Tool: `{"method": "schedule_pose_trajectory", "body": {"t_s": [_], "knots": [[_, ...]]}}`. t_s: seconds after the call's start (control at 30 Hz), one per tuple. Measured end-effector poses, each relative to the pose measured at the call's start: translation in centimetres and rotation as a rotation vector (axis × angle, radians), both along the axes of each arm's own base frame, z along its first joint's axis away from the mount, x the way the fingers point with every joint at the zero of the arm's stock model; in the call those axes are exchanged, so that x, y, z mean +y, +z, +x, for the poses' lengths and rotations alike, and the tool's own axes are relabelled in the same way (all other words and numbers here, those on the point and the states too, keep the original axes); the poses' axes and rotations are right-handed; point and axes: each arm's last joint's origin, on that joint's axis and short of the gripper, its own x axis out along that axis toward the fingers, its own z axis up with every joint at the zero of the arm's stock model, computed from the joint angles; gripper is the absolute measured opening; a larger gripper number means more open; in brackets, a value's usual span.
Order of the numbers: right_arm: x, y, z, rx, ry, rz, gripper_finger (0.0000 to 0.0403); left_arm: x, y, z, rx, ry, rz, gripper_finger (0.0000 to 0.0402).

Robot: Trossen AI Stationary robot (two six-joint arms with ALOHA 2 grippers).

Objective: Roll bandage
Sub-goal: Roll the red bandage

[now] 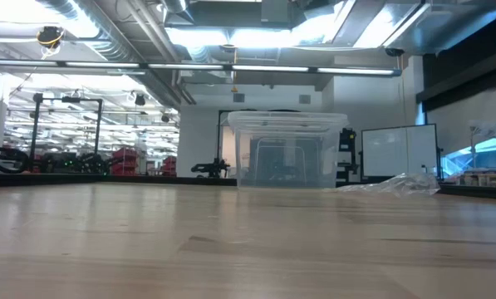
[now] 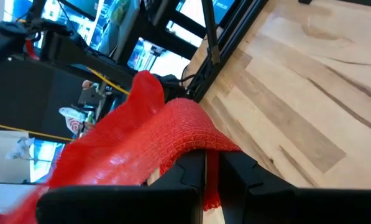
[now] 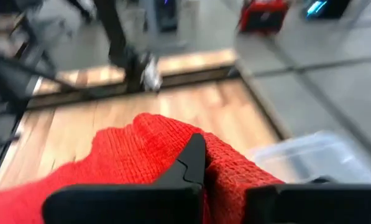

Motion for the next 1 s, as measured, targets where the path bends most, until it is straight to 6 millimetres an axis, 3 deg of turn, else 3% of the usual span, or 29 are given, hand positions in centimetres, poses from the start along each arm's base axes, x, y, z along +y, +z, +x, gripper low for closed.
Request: {"method": "schedule_pose_trajectory", "body": {"t_s": [0.3, 0.47, 0.57, 0.77, 1.0], "knots": [[-0.9, -8.3, 3.4, 0.213, 0.157, 0.214, 0.0007, -0.5, 0.4, -0.1, -0.039, -0.014, -0.025, 0.0017], [-1.0, -11.4, 4.8, 0.286, 0.164, 0.328, 0.0012, -0.5, 0.4, -0.1, -0.04, -0.01, -0.034, 0.0017], [-1.0, -12.4, 5.4, 0.316, 0.188, 0.36, 0.0038, -0.5, 0.4, -0.1, -0.041, -0.003, -0.051, 0.0017], [-1.0, -12.5, 5.6, 0.308, 0.204, 0.367, 0.0133, 0.2, -0.2, 0.3, -0.017, 0.007, -0.211, 0.0017], [-1.0, -12.9, 5.7, 0.329, 0.201, 0.369, 0.0228, 1.1, -5.2, 0.7, -0.079, 0.003, -0.372, 0.0017]]}}
